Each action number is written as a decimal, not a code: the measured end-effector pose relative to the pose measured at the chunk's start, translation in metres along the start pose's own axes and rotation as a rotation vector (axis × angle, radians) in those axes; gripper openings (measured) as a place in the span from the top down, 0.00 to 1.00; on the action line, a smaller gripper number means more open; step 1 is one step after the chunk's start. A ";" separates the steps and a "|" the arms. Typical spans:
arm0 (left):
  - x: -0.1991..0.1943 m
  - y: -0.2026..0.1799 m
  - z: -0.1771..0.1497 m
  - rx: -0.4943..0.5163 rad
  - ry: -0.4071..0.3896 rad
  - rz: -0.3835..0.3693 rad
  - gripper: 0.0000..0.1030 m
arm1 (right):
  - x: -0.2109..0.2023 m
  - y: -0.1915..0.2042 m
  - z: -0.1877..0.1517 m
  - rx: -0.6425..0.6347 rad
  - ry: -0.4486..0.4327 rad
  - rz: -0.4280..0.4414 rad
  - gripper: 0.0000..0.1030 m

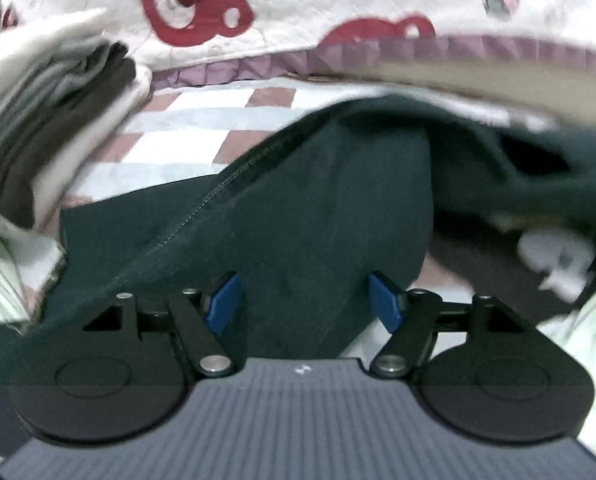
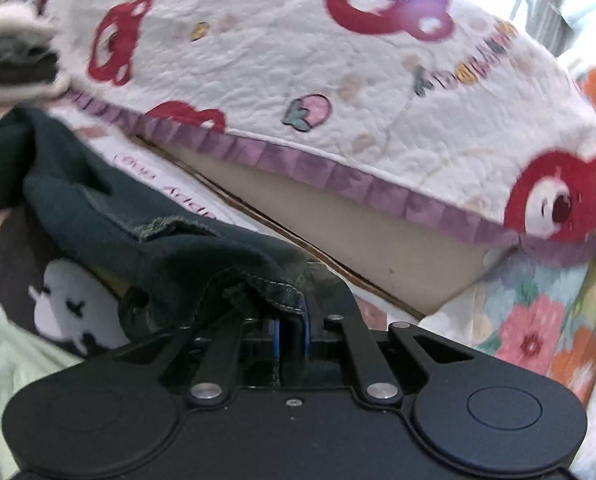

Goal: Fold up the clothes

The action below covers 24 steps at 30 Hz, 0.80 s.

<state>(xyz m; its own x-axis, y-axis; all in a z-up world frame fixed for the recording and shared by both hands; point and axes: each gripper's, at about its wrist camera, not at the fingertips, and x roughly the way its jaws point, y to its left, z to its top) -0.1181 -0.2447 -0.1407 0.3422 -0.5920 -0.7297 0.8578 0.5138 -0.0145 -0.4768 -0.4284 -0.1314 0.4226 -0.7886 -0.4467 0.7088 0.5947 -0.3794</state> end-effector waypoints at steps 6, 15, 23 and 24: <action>0.021 -0.016 0.004 0.157 0.101 -0.025 0.24 | 0.006 -0.037 0.012 0.227 0.008 0.071 0.91; 0.043 -0.034 0.017 0.306 0.131 -0.002 0.87 | -0.006 -0.059 0.027 0.378 -0.062 0.091 0.94; -0.005 -0.026 0.018 0.377 -0.047 0.073 0.95 | -0.050 -0.108 0.036 0.510 -0.199 0.051 0.94; -0.012 -0.027 0.017 0.382 -0.062 0.073 0.95 | -0.059 -0.111 0.038 0.492 -0.215 0.046 0.94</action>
<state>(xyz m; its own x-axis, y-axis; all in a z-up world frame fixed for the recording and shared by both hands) -0.1389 -0.2620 -0.1201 0.4203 -0.6049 -0.6764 0.9072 0.2946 0.3002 -0.5591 -0.4534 -0.0318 0.5287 -0.8085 -0.2586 0.8460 0.5266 0.0836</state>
